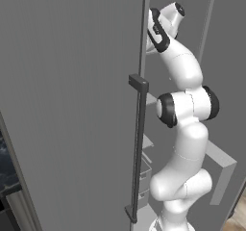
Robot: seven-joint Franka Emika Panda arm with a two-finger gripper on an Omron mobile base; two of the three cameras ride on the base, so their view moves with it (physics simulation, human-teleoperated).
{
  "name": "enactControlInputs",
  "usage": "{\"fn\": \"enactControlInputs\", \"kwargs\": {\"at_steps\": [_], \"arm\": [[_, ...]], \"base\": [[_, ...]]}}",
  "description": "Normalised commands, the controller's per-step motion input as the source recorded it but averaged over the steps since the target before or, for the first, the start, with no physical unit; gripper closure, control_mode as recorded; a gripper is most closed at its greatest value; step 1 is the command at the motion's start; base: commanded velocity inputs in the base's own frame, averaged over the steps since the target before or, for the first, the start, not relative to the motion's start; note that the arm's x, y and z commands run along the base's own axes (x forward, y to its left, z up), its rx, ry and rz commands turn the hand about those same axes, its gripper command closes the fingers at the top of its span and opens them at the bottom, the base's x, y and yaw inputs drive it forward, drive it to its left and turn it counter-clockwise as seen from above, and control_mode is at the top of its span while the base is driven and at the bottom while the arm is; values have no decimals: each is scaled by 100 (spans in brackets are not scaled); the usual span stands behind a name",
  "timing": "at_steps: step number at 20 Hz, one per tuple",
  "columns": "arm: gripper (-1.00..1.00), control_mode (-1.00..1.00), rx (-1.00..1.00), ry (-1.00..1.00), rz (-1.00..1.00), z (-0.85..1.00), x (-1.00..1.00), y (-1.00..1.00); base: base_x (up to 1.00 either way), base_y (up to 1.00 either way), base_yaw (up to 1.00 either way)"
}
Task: Open the freezer door, pick up the ice cube tray from the freezer, and place it on the dining counter.
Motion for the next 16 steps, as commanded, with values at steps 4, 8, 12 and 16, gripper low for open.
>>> {"fn": "enactControlInputs", "kwargs": {"at_steps": [4,8,12,16], "arm": [[-100,-100,0,0,0,0,0,0],[100,-100,0,0,0,0,0,0],[100,-100,0,0,0,0,0,0],[100,-100,0,0,0,0,0,0]], "base": [[0,0,0],[0,0,0],[0,0,0],[0,0,0]]}}
